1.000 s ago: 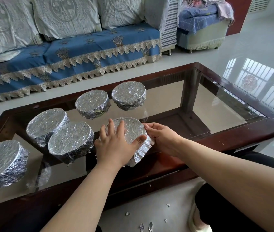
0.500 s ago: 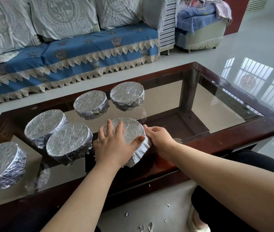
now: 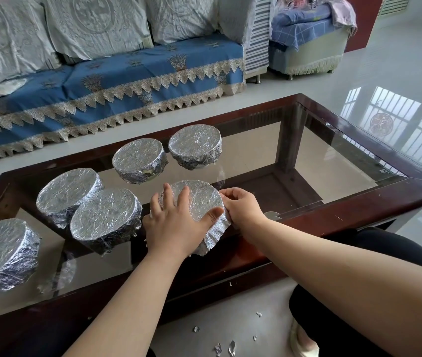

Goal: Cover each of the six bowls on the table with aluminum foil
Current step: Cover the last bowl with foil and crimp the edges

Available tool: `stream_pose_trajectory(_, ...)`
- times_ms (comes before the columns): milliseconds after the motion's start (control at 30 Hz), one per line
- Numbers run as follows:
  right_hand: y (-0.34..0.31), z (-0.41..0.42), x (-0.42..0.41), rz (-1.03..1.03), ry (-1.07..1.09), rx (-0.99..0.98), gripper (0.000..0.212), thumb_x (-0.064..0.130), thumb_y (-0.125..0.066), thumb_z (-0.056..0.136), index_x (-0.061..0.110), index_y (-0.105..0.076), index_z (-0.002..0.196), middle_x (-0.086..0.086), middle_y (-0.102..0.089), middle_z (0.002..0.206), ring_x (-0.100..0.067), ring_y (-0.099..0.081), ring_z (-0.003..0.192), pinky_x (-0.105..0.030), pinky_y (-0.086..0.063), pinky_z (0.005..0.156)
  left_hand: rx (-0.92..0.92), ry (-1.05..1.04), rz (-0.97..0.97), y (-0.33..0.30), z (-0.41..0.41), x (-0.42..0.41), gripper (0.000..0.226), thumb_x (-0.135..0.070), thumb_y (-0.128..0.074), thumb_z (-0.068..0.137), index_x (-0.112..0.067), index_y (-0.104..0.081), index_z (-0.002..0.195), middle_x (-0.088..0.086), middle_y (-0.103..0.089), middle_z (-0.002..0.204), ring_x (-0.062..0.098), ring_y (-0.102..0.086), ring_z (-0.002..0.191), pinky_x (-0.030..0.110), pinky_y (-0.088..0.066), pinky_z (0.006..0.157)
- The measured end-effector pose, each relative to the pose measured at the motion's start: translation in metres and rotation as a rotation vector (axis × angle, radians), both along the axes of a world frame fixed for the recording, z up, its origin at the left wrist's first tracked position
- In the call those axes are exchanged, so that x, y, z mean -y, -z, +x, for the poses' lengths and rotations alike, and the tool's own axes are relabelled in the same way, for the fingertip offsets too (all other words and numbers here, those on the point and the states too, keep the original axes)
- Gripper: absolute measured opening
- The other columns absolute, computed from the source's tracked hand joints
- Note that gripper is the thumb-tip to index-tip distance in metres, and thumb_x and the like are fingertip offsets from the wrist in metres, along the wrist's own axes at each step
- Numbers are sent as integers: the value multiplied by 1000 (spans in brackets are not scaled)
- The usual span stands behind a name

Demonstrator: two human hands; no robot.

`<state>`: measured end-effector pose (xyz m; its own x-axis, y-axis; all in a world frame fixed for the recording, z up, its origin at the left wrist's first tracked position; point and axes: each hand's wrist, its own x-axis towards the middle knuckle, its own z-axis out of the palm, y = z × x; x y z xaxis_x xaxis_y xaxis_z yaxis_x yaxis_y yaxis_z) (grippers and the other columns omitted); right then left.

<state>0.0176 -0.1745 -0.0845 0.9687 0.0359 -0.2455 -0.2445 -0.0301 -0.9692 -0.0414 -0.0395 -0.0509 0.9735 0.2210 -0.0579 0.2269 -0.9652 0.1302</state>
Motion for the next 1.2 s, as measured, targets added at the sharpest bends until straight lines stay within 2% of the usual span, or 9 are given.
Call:
stream_pose_trajectory(167,8,2,-4,-35,92,45,14,20,-71,87,9,-73,95,5,-61,59,-2,-40,33,-18,-37,44,-10,-13,16,0,1,1,116,-94,-3,60,-33,-13,157,7,2,167,31,-1,151,56,-24,113)
stream_pose_trajectory(300,5,-4,-1,-150,136,125,13,25,-56,96,22,-67,102,12,-62,64,2,-51,43,-14,-43,54,-28,-36,13,-2,1,5,117,-94,-1,58,-33,-12,157,8,2,167,32,0,152,57,-23,113)
stream_pose_trajectory(400,-1,-16,0,-215,43,183,30,37,-42,101,22,-63,87,9,-59,67,-5,-54,61,-28,-44,66,-54,-60,9,-6,1,9,116,-92,4,60,-31,-11,158,10,4,167,33,2,152,58,-22,113)
stream_pose_trajectory(467,-2,-21,-2,-212,-19,199,30,40,-43,100,22,-58,82,10,-54,66,-3,-50,61,-23,-39,60,-68,-68,-3,-8,1,11,111,-88,6,64,-30,-11,158,11,6,167,35,3,151,59,-21,113)
stream_pose_trajectory(600,0,-20,-1,-178,-70,176,29,41,-46,99,18,-60,108,12,-59,82,-2,-55,76,-18,-42,68,-96,-55,-82,-14,4,5,92,-80,2,79,-35,-10,158,3,7,167,34,2,150,59,-23,113)
stream_pose_trajectory(800,-9,-8,7,34,-218,15,21,35,-46,101,23,-63,99,-6,-67,94,-15,-59,83,-30,-49,81,-59,6,129,-15,-2,-10,92,-78,8,78,-34,-10,157,5,-12,166,35,-20,145,50,-27,111)
stream_pose_trajectory(967,-16,-8,14,265,-315,-263,26,37,-47,101,22,-60,118,0,-64,103,-17,-60,85,-31,-52,78,-18,100,117,-7,2,-12,102,-82,10,75,-28,-12,158,10,1,167,33,10,152,54,-2,120)
stream_pose_trajectory(1033,-15,-6,15,284,-346,-308,30,38,-47,100,22,-58,123,-3,-61,103,-18,-58,83,-35,-52,80,-24,155,65,-5,5,-14,98,-80,4,75,-30,-7,159,4,13,166,30,13,152,55,-2,120)
stream_pose_trajectory(1200,-16,2,21,263,-426,-363,30,42,-48,99,26,-57,124,-3,-57,103,-20,-56,83,-42,-49,95,-70,179,25,-4,6,-16,99,-85,3,69,-40,-2,157,-4,12,167,27,11,153,60,-11,117)
